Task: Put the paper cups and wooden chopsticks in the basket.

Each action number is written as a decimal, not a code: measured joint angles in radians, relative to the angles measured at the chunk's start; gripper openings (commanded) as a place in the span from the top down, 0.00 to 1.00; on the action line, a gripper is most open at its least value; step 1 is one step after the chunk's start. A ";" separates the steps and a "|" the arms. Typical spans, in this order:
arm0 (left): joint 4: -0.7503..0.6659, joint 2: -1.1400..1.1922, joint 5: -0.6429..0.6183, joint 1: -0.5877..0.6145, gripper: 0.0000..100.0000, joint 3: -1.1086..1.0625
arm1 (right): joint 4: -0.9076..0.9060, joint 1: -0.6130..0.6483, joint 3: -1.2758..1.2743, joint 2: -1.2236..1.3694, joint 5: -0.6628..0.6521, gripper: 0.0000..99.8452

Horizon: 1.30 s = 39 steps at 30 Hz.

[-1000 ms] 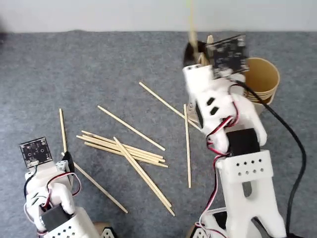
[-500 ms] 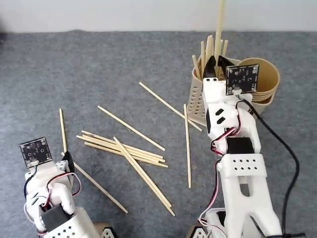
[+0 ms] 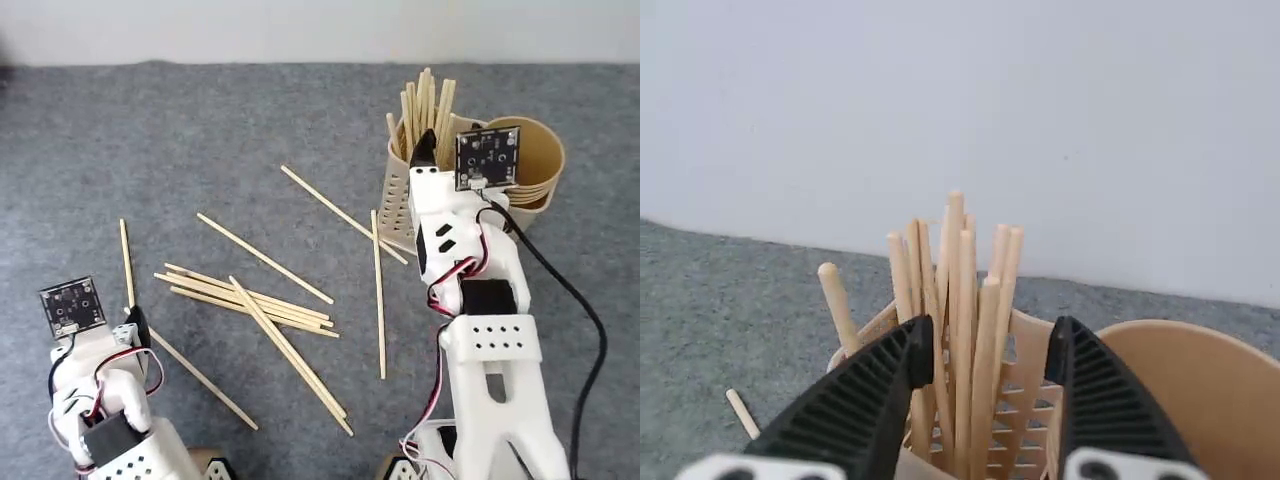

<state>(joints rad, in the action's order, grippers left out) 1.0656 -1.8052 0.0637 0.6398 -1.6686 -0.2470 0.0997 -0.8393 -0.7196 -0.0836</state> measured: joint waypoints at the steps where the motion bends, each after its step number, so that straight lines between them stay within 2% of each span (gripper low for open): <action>1: 0.000 0.000 0.000 0.000 0.74 0.000 | -0.049 0.012 0.025 -0.011 0.008 0.80; 6: 0.000 0.000 0.000 0.000 0.74 0.000 | -0.376 0.106 0.203 -0.051 0.075 0.80; 11: 0.000 0.000 0.000 0.000 0.74 0.000 | -0.732 0.239 0.348 -0.052 0.078 0.80; 15: 0.000 0.000 0.000 0.000 0.74 0.000 | -0.862 0.299 0.364 -0.051 0.080 0.80; 21: 0.000 0.000 0.000 0.000 0.74 0.000 | -0.876 0.311 0.364 0.129 0.080 0.80; 26: 0.000 0.000 0.000 0.000 0.74 0.000 | -0.781 0.331 0.397 0.385 0.077 0.80; 33: 0.000 0.000 0.000 0.000 0.74 0.000 | -0.588 0.342 0.535 0.726 -0.054 0.80; 39: 0.000 0.000 0.000 0.000 0.74 0.000 | -0.551 0.344 0.761 1.036 -0.103 0.80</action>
<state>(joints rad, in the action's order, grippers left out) 1.0656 -1.8052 0.0637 0.6398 -1.6686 -0.7979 0.4434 -0.0783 0.3161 -0.1864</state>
